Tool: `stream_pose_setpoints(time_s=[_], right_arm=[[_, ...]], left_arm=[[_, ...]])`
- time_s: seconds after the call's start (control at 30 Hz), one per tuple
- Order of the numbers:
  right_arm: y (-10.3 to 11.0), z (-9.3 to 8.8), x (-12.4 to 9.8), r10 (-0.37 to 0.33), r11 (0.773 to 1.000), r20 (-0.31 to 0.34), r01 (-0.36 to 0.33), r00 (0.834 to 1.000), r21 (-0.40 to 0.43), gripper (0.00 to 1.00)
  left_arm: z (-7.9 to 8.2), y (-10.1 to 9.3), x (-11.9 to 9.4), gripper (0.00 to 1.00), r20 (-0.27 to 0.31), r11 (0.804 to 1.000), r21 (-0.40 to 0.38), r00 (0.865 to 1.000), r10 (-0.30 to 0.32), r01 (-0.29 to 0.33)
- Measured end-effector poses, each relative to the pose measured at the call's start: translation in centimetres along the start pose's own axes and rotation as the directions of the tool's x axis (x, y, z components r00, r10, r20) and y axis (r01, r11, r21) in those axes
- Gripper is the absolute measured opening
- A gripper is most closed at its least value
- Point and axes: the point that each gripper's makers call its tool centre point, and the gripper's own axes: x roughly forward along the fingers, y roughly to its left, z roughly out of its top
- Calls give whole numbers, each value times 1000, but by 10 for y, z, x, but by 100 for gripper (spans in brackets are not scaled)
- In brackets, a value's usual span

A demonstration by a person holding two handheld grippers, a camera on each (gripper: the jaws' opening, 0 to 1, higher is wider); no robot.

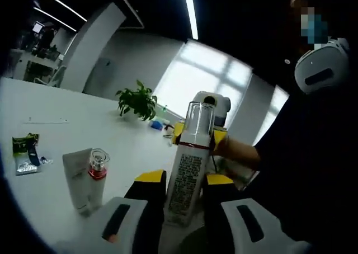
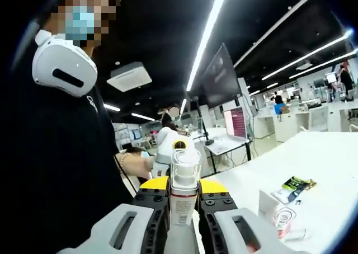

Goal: Arrange the skincare products in the storage area until every visible bottle or jar stands upright without overlapping.

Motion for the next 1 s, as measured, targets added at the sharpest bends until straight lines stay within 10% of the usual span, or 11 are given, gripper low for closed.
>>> stream_pose_setpoints(time_s=[0.47,1.0], right_arm=[[-19,-46,11,-46,997,-114,40,992,-59,9],[-64,-97,6,-166,984,-203,149,965,-97,9]], left_arm=[[-52,33,-1,44,-215,979,113,957,193,-172],[-74,65,-26,69,-256,942,131,908,333,-309]])
